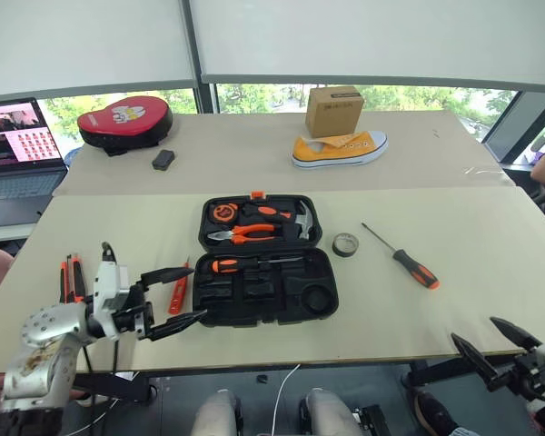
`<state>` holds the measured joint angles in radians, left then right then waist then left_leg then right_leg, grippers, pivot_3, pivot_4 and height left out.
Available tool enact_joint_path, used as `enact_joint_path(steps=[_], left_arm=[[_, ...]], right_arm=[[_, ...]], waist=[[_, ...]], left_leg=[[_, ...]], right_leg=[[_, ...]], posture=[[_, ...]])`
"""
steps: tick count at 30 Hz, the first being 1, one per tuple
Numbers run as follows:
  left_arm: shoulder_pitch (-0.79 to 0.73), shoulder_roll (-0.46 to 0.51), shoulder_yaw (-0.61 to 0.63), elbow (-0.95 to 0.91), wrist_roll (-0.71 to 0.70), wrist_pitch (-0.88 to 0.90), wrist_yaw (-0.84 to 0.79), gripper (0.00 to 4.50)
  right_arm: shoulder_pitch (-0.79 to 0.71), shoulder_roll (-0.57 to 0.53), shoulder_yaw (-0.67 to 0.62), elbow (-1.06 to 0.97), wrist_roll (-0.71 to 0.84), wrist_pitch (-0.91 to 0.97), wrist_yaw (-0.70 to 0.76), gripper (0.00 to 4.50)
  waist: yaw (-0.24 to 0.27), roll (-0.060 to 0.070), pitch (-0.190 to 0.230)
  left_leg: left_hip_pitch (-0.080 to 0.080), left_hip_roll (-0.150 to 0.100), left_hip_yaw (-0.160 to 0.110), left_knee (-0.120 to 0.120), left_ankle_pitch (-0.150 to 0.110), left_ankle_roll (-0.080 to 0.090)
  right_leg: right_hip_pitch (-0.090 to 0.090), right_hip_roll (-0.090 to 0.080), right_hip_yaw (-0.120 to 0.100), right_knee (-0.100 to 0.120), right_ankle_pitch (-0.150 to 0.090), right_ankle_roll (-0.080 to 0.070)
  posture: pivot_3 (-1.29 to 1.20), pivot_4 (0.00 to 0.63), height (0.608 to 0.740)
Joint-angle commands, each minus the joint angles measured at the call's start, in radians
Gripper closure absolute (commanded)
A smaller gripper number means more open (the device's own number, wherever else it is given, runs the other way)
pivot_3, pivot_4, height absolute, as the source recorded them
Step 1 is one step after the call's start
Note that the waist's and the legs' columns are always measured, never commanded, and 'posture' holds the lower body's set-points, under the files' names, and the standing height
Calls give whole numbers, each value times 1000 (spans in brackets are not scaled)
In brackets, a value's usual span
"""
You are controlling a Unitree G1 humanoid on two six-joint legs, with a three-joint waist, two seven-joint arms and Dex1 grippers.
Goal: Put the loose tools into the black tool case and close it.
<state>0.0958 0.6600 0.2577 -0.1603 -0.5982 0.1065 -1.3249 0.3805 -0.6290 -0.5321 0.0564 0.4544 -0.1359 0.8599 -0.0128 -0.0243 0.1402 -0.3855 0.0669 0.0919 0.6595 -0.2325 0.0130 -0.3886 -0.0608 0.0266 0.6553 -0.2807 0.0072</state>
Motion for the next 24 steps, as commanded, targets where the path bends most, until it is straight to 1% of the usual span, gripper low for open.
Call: enact_joint_path(steps=[1, 3, 5, 8, 12, 13, 14, 17, 20, 22, 23, 24], left_arm=[[-1, -21, -27, -85, -28, -2, 24, 35], [-14, -42, -60, -108, -17, 6, 53, 35], [-26, -54, -81, -119, -5, 3, 75, 35], [-40, -55, -101, -120, 3, -1, 82, 35], [-56, -57, -116, -115, 5, -12, 84, 35], [-61, -58, -118, -115, 4, -15, 85, 0], [-64, -58, -119, -116, 2, -19, 82, 0], [-68, -57, -115, -125, -3, -25, 83, 0], [-71, -59, -104, -146, -30, -3, 103, 0], [-71, -60, -91, -161, -54, 18, 120, 0], [-68, -59, -84, -162, -59, 22, 129, 0], [-64, -58, -77, -162, -61, 22, 138, 0]], right_arm=[[-139, -111, 49, 8, -16, 131, -1, 0], [-262, -187, 132, 75, -75, 202, 24, 0], [-370, -236, 216, 150, -131, 237, 55, 0], [-510, -255, 303, 265, -177, 279, 86, 0], [-660, -254, 407, 398, -231, 344, 140, 0], [-697, -250, 431, 430, -244, 376, 145, 516], [-727, -249, 451, 456, -258, 389, 150, 631], [-777, -253, 464, 493, -267, 401, 169, 1776], [-782, -277, 456, 475, -278, 381, 168, 2784], [-788, -291, 425, 440, -272, 375, 144, 3331], [-791, -296, 408, 410, -257, 357, 153, 3445], [-794, -299, 394, 378, -247, 341, 157, 3440]], waist=[[0, 0, 0], [0, 0, 0], [1, -1, 0], [4, -1, 0], [4, -1, 0], [3, -1, 0], [1, -1, 0], [-1, -1, 0], [-1, -1, 0], [1, -1, 0], [1, -1, 0], [1, -1, 1]], left_leg=[[0, 0, 0, 0, 0, 0], [0, 0, 1, 0, 0, 0], [0, -2, 3, 0, 0, 1], [-2, -1, 2, 0, -1, 2], [-5, -2, 3, 0, -2, 3], [-5, -2, 3, 0, -2, 3], [-5, -2, 4, 0, -2, 3], [-5, -2, 4, 0, -2, 4], [-4, -2, 5, 0, -3, 6], [-5, -2, 6, 0, -3, 6], [-5, -2, 6, 0, -4, 6], [-5, -2, 6, 0, -4, 6]], right_leg=[[0, 0, 0, 0, 1, 1], [0, 1, 2, 0, 2, 3], [-2, 1, 4, 0, 3, 4], [-2, 4, 3, -1, 3, 4], [-5, 4, 4, -2, 2, 4], [-5, 4, 5, -2, 2, 4], [-5, 4, 5, -3, 3, 5], [-3, 4, 6, -7, 5, 7], [-2, 3, 6, -8, 5, 8], [-3, 2, 6, -8, 5, 8], [-3, 2, 6, -8, 5, 8], [-3, 2, 6, -8, 5, 8]], posture=[[0, 150, 740], [0, 150, 740], [0, 150, 740], [0, 150, 740], [0, 150, 740], [0, 150, 740], [0, 150, 740], [0, 150, 740], [0, 150, 740], [0, 150, 740], [0, 150, 740], [0, 150, 740]])
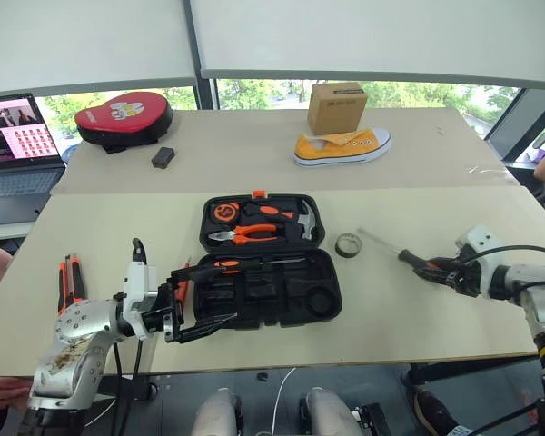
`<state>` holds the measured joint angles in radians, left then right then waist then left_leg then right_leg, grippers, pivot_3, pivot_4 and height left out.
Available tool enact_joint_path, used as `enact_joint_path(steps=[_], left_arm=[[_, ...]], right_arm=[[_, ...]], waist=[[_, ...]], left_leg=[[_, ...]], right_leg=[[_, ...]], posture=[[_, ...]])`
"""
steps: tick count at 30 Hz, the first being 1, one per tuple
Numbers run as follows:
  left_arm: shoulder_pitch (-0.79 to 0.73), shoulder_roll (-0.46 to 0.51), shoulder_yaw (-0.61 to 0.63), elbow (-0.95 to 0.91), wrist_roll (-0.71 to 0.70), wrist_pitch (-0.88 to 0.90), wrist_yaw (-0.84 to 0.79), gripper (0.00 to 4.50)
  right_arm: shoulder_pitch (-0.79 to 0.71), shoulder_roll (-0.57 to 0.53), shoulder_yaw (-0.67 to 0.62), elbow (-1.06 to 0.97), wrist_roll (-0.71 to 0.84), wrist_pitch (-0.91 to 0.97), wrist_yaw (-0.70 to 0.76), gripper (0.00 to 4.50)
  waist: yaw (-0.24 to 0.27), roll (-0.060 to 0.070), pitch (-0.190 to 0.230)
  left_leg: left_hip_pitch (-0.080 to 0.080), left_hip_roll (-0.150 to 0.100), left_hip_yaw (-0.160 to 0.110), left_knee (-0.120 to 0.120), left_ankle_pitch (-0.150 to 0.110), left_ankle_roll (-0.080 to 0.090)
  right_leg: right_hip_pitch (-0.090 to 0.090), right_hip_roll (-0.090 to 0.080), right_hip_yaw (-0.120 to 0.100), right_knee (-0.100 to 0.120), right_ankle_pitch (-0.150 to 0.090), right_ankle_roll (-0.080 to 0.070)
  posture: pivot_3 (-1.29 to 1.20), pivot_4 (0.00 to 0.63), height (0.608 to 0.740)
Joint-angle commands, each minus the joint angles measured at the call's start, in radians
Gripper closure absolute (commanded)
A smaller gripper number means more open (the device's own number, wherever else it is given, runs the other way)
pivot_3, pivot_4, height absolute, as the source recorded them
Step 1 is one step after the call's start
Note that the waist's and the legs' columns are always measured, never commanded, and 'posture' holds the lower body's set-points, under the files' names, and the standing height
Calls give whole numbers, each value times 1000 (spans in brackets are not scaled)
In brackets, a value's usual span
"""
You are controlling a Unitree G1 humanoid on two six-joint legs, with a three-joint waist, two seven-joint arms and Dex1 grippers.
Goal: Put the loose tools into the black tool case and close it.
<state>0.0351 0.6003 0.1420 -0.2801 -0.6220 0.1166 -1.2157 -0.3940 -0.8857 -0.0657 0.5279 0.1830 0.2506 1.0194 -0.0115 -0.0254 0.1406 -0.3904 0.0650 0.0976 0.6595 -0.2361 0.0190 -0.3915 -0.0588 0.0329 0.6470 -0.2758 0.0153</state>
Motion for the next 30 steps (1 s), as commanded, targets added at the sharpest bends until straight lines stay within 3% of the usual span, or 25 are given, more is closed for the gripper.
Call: enact_joint_path(steps=[1, 4, 8, 12, 16, 30], left_arm=[[14, 5, 48, -40, -34, 6, 33, 0], [54, 8, 77, -21, -22, -8, 40, 0], [119, 18, 136, 16, -6, -30, 43, 0], [145, 24, 153, 25, 0, -39, 43, 0], [183, 23, 164, 3, 3, -47, 52, 0], [201, 17, 159, -20, 12, -55, 74, 0]], right_arm=[[-30, -38, -79, -142, 40, -102, 20, 3440], [-77, -5, -34, -291, 73, -144, 96, 3440], [-184, 96, 170, -545, 131, 51, 208, 3440], [-249, 161, 298, -604, 78, 196, 185, 3440], [-302, 213, 466, -582, -65, 207, 166, 3440], [-347, 232, 532, -480, -185, 109, 199, 3440]], waist=[[-1, 1, 0], [-11, 1, 0], [-35, 1, 1], [-18, 0, 1], [6, -1, 1], [10, -2, 1]], left_leg=[[0, 0, 0, 0, 0, 0], [0, 0, 2, 0, -1, 1], [1, 4, 3, -1, -1, 0], [-2, 5, 3, -1, -2, -1], [-14, 2, 7, 3, -3, 0], [-17, 2, 15, 6, -4, 2]], right_leg=[[-1, 0, 0, 0, 0, 0], [-2, 1, 3, 0, 0, 1], [-4, 5, 6, 2, 0, 0], [-9, 5, 5, 3, 1, -1], [-18, -2, 4, 1, 3, 2], [-24, 1, 5, 3, 4, 1]], posture=[[0, 150, 740], [0, 150, 740], [0, 150, 740], [0, 150, 740], [0, 150, 740], [0, 150, 740]])
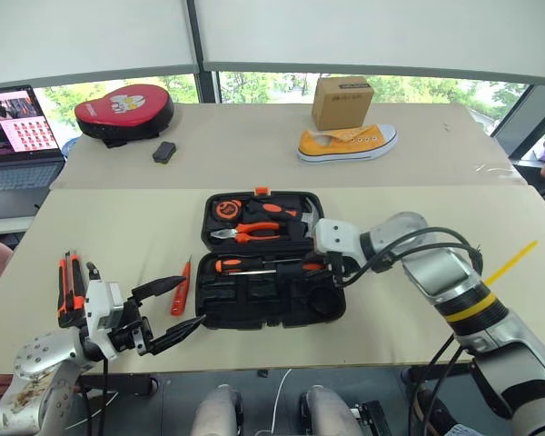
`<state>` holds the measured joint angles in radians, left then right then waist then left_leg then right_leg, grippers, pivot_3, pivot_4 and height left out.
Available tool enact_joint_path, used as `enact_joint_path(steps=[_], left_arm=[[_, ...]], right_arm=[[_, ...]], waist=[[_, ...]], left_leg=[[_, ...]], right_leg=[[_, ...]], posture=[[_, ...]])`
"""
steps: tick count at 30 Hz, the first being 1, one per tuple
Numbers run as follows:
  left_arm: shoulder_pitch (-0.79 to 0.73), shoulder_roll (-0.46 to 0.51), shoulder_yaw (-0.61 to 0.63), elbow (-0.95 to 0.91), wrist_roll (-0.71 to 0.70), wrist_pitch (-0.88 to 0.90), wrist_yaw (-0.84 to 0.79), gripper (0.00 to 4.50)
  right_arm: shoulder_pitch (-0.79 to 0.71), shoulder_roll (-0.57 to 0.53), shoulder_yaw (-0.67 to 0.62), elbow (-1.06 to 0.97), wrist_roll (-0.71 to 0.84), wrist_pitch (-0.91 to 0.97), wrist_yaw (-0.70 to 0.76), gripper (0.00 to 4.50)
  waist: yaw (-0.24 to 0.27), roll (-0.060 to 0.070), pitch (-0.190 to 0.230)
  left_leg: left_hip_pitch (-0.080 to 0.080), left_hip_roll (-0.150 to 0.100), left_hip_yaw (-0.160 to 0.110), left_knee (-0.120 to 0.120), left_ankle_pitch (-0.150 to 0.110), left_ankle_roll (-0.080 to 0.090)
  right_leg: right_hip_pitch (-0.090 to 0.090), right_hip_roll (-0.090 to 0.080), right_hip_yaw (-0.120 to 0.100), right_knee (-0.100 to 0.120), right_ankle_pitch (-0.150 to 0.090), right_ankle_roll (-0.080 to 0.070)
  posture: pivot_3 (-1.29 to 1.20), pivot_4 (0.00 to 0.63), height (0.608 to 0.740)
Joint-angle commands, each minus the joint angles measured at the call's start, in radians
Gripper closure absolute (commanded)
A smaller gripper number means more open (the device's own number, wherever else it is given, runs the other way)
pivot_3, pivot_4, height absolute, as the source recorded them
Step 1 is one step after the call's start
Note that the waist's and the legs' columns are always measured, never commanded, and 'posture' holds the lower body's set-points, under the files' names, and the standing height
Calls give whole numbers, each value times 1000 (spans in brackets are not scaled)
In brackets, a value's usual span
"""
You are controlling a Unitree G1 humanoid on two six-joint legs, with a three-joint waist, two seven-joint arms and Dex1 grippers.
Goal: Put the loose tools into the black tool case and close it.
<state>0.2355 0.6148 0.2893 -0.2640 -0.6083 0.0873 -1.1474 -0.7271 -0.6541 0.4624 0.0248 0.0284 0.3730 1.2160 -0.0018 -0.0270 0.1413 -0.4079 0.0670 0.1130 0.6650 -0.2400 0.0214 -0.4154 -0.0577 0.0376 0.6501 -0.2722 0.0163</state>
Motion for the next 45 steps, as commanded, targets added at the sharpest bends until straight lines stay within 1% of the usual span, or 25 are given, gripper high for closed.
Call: enact_joint_path(steps=[1, 2, 6, 7, 9, 12, 15, 17, 19, 20, 22, 29, 34, 35, 37, 38, 40, 41, 42, 45], left_arm=[[1, 2, 12, -36, -1, -26, 7, 0], [2, 2, 11, -37, 0, -27, 7, 0], [6, -1, 11, -42, 3, -30, 11, 0], [7, 0, 12, -41, 3, -31, 11, 0], [11, 1, 14, -41, 3, -34, 12, 0], [12, 4, 21, -37, 3, -37, 16, 0], [15, 3, 24, -34, 6, -42, 21, 0], [17, 2, 23, -32, 8, -44, 24, 0], [27, -3, 19, -41, 13, -45, 32, 0], [33, -4, 17, -46, 15, -45, 35, 0], [37, -4, 16, -49, 16, -45, 38, 0], [38, 4, 16, -60, 19, -40, 49, 0], [82, 6, 65, -71, 7, -23, 78, 0], [95, 2, 79, -77, 3, -22, 90, 0], [133, -3, 136, -94, -35, 7, 124, 0], [159, -9, 176, -99, -53, 16, 142, 0], [221, -21, 258, -98, -69, 23, 169, 0], [253, -32, 301, -93, -67, 21, 190, 0], [290, -46, 351, -84, -73, 22, 210, 0], [368, -83, 442, -62, -77, 8, 238, 0]], right_arm=[[-17, -1, 3, 25, -31, -3, 12, 3440], [-21, 0, -3, 28, -32, -7, 12, 2940], [-35, 2, -26, 40, -32, -64, 17, 1660], [-46, 8, -57, 37, 7, -75, 35, 1374], [-56, 17, -106, 28, 74, -89, 67, 1374], [-65, 59, -181, 31, 165, -57, 65, 1374], [-32, 94, -168, 44, 170, -46, 55, 2107], [-14, 118, -149, 59, 155, -59, 40, 2849], [1, 143, -119, 103, 117, -95, 24, 3468], [4, 148, -100, 125, 92, -105, 19, 3879], [1, 151, -74, 160, 59, -116, 18, 4457], [-25, 161, -1, 260, -28, -132, 27, 4457], [-15, 162, -1, 203, -18, -104, 34, 4457], [-9, 161, -17, 185, -6, -105, 27, 4457], [15, 167, -89, 139, 68, -126, 24, 4457], [34, 174, -152, 106, 131, -127, 21, 4457], [84, 152, -249, 37, 235, -111, 46, 4457], [117, 124, -281, 1, 272, -105, 70, 3904], [161, 104, -325, -26, 311, -137, 92, 3767], [278, 76, -438, -91, 422, -183, 124, 2646]], waist=[[0, 0, 0], [0, 0, 0], [0, 0, 0], [-1, 0, 0], [-2, 0, 0], [-3, 0, 0], [-6, 0, 0], [-9, 0, 0], [-10, 0, 0], [-11, 0, 0], [-10, 0, 0], [-11, -2, -1], [-12, -4, -3], [-12, -4, -3], [-12, -5, -3], [-12, -5, -3], [-11, -5, -3], [-11, -5, -3], [-11, -5, -3], [-10, -6, -2]], left_leg=[[0, 0, 0, 0, 0, 0], [-1, 0, 0, 0, 0, 0], [-2, 0, 1, 0, 0, 0], [-2, 0, 1, 0, 0, 0], [-3, 0, 1, 0, 0, 0], [-3, 0, 1, 0, 0, 0], [-2, 0, 1, 0, 0, 0], [-2, 0, 1, 0, 0, 0], [-3, 0, 1, 0, 0, 0], [-2, 0, 1, 0, 0, 0], [-3, 0, 1, 0, 0, -1], [2, 0, 2, 0, 1, -1], [4, 0, 2, 0, 1, -2], [4, 1, 1, 0, 1, -2], [4, 1, 1, 0, 1, -2], [3, 1, 0, 0, 1, -2], [2, 1, 0, 0, 1, -2], [1, 2, -1, 0, 1, -2], [1, 2, -1, 0, 1, -2], [1, 1, -1, 0, 0, 0]], right_leg=[[0, 0, 0, 0, 0, 0], [0, 0, 0, 0, 0, 0], [-3, 0, 1, 0, 0, 0], [-3, 0, 1, 0, 0, 0], [-4, 0, 1, 0, 0, 0], [-4, 0, 1, 1, 0, 0], [-4, 0, 1, 1, 0, 0], [-4, 0, 1, 2, 0, 0], [-4, 0, 1, 2, 0, 0], [-5, 0, 1, 3, 0, 0], [-6, 0, 2, 5, 0, 0], [-3, 0, 2, 7, 0, 0], [-2, 0, 2, 8, 0, -1], [-2, 0, 2, 8, 0, -1], [-3, 0, 2, 9, -1, -1], [-4, 0, 2, 9, -1, -1], [-5, 0, 3, 8, -1, -1], [-6, -1, 3, 8, -1, -1], [-5, -1, 3, 8, -1, -1], [-3, -2, 3, 4, -1, -1]], posture=[[0, 150, 740], [0, 150, 740], [0, 150, 740], [0, 150, 740], [0, 150, 740], [0, 150, 740], [0, 150, 740], [0, 150, 740], [0, 150, 740], [0, 150, 740], [0, 150, 740], [0, 150, 740], [0, 150, 740], [0, 150, 740], [0, 150, 740], [0, 150, 740], [0, 150, 740], [0, 150, 740], [0, 150, 740], [0, 150, 740]])
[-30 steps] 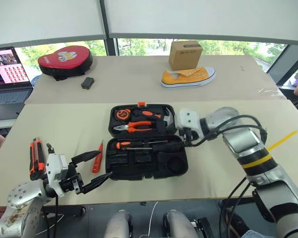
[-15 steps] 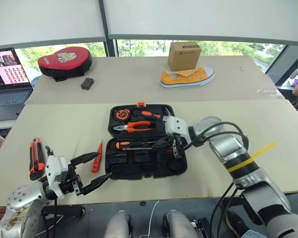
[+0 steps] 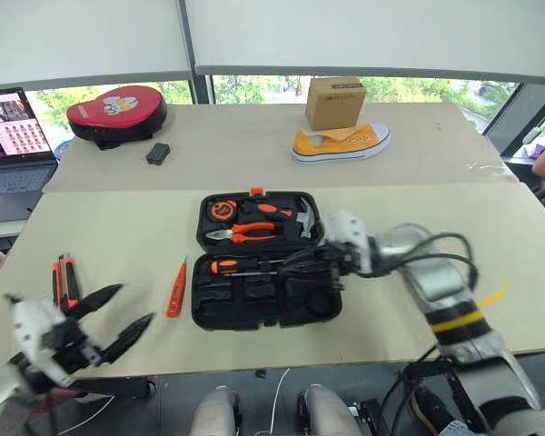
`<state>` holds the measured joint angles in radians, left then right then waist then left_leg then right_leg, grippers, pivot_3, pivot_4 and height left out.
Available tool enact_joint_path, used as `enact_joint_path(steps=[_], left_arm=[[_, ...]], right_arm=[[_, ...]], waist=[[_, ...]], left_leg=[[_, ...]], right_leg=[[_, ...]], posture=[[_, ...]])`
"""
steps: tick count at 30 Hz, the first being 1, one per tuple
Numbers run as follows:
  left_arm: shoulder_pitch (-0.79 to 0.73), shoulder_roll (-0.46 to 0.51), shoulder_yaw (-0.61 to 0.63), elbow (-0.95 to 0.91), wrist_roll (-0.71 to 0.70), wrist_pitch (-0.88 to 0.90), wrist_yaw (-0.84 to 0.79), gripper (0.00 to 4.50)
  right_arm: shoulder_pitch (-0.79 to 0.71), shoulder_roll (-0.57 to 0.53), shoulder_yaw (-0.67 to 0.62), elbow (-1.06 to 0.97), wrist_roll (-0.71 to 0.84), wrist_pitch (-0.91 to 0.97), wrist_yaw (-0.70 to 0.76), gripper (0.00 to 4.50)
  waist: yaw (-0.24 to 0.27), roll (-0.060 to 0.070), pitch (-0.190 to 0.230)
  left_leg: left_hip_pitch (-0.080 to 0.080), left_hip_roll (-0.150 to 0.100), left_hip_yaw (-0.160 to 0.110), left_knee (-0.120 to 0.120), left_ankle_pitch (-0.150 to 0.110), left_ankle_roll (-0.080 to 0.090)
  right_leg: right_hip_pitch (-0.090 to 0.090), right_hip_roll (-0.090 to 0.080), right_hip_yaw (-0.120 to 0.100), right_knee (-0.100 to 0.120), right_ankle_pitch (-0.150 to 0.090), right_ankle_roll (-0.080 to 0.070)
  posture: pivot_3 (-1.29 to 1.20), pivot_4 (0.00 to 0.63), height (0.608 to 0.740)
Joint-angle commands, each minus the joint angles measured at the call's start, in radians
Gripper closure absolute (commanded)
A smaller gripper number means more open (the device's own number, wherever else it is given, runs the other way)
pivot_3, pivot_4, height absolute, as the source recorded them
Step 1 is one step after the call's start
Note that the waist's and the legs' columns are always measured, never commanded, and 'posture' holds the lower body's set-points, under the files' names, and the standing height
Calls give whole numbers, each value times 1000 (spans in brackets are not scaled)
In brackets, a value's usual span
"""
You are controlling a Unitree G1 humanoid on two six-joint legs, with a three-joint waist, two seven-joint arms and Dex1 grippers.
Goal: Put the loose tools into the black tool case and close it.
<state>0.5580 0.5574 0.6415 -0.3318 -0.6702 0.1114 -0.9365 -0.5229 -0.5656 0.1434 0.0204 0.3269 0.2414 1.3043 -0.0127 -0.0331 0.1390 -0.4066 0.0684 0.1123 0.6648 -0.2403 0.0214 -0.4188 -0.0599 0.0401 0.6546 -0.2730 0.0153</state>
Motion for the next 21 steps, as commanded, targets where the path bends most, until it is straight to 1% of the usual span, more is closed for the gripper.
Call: enact_joint_path(steps=[1, 2, 3, 4, 5, 7, 8, 11, 14, 16, 18, 19, 21], left_arm=[[83, -53, 135, 21, -19, 4, 75, 0], [126, -74, 181, 36, -32, 85, 164, 0], [157, -92, 216, 59, -15, 134, 243, 0], [178, -111, 242, 89, -10, 127, 257, 0], [192, -125, 258, 106, -6, 113, 257, 0], [205, -156, 289, 124, -33, 110, 272, 0], [207, -161, 295, 123, -46, 128, 286, 0], [191, -154, 307, 94, -100, 178, 317, 0], [146, -116, 318, 44, -178, 251, 364, 0], [93, -67, 310, 11, -212, 311, 417, 0], [20, -7, 280, -23, -226, 385, 495, 0], [-17, 29, 249, -51, -226, 424, 525, 0], [-67, 70, 202, -116, -255, 479, 542, 0]], right_arm=[[124, -7, -170, -102, 160, -92, 38, 2233], [182, -2, -220, -122, 194, -129, 42, 1974], [237, -7, -252, -133, 202, -173, 55, 1586], [283, -7, -273, -131, 186, -236, 57, 1366], [318, 2, -293, -127, 185, -275, 51, 1007], [373, 30, -337, -102, 175, -335, -8, 225], [395, 29, -345, -98, 186, -326, -15, 65], [433, 25, -351, -93, 215, -315, -3, 65], [420, 35, -345, -84, 217, -338, -10, 65], [391, 45, -337, -82, 227, -335, -21, 65], [366, 49, -324, -82, 236, -327, -17, 65], [357, 51, -318, -81, 237, -328, -14, 65], [347, 54, -312, -79, 237, -330, -11, 65]], waist=[[1, -1, 0], [0, -2, 0], [0, -3, 0], [-1, -3, 0], [-3, -3, 0], [-5, -4, 1], [-5, -5, 1], [0, -6, 1], [2, -8, 2], [3, -9, 1], [2, -9, 1], [1, -9, 1], [1, -9, 1]], left_leg=[[0, 0, 0, 0, 0, 0], [1, 0, 0, 0, 0, 0], [1, -1, 0, 0, 0, 0], [1, 0, 0, 0, 0, 0], [2, 0, -1, 0, -1, 0], [2, -1, 0, -1, -1, 0], [2, -1, 0, -1, -1, 0], [3, -1, 0, 0, 0, -1], [7, 0, 0, -1, 0, -2], [7, 0, 0, -1, 0, -2], [7, 0, 0, 0, 1, -2], [8, 0, -1, -1, 1, -2], [9, 0, -1, -1, 1, -2]], right_leg=[[0, 0, 0, 0, 0, 0], [1, 0, 0, 0, 0, 0], [1, 0, 0, 0, 0, 0], [1, 1, 0, 0, 0, 0], [2, 1, 0, 0, -1, 1], [1, 1, 1, 0, -1, 1], [1, 1, 1, 0, -1, 0], [1, 1, 1, 1, -1, -1], [1, 0, 1, 1, -3, -6], [2, 0, 1, 1, -4, -6], [6, 1, 1, 3, -1, -2], [7, 1, 1, 3, -1, -2], [9, 1, 1, 2, -1, -2]], posture=[[0, 150, 740], [0, 150, 740], [0, 150, 740], [0, 150, 740], [0, 150, 740], [0, 150, 740], [0, 150, 740], [0, 150, 740], [0, 150, 740], [0, 150, 740], [0, 150, 740], [0, 150, 740], [0, 150, 740]])
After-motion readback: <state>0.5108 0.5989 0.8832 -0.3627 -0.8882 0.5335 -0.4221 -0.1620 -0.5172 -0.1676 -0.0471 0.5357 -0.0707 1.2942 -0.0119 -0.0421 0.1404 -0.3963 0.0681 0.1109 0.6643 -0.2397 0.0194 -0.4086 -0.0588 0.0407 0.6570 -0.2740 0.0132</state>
